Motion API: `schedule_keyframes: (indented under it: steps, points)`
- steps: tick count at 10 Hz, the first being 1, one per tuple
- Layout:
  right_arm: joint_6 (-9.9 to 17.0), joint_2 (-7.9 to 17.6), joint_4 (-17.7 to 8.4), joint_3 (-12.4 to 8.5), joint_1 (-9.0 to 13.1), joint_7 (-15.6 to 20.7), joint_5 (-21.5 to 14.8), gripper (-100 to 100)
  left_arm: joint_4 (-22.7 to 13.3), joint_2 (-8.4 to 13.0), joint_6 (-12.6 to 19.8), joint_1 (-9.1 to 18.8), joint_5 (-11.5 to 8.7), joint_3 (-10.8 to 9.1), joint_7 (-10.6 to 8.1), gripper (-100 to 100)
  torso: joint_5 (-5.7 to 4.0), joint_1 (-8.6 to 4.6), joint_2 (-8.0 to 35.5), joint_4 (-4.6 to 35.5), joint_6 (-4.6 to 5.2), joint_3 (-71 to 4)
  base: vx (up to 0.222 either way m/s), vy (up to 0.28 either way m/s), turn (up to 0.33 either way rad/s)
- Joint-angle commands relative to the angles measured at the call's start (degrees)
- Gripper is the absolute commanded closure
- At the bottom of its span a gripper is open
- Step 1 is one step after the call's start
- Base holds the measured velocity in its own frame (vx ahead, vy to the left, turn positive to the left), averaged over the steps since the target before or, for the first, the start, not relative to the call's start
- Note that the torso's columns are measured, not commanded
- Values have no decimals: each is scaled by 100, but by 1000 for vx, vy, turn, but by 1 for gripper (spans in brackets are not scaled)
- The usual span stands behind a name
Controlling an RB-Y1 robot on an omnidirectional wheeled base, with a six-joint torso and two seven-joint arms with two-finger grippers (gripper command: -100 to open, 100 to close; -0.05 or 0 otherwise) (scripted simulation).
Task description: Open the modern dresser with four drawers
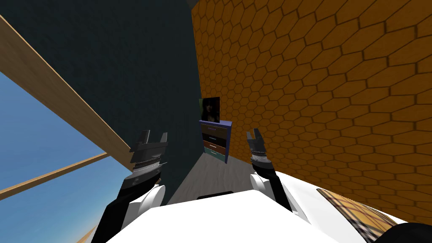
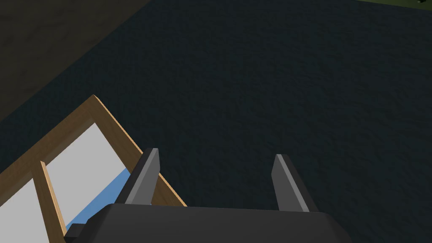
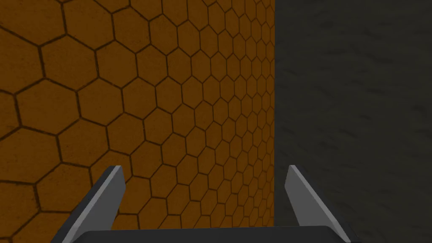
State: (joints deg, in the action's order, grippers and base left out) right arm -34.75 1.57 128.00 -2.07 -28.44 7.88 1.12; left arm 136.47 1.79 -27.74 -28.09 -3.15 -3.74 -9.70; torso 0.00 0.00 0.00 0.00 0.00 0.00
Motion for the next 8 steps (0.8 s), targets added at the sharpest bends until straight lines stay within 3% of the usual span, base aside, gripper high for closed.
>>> schedule_keyframes:
  steps: [1, 8]
  points:
    - [0, 0, 0, 0, 0, 0, 0, 0, 0, 0, 0, 0, 0, 0, 0, 0, 0, 0, 232, 235, 0, -467, 0, 0, 0]
    - [-1, 0, 2, 0, 0, 0, 0, 0, 2, 0, 0, 0, 0, 0, 0, 0, 0, 0, 3116, 3114, 0, -6227, 0, 0, 0]
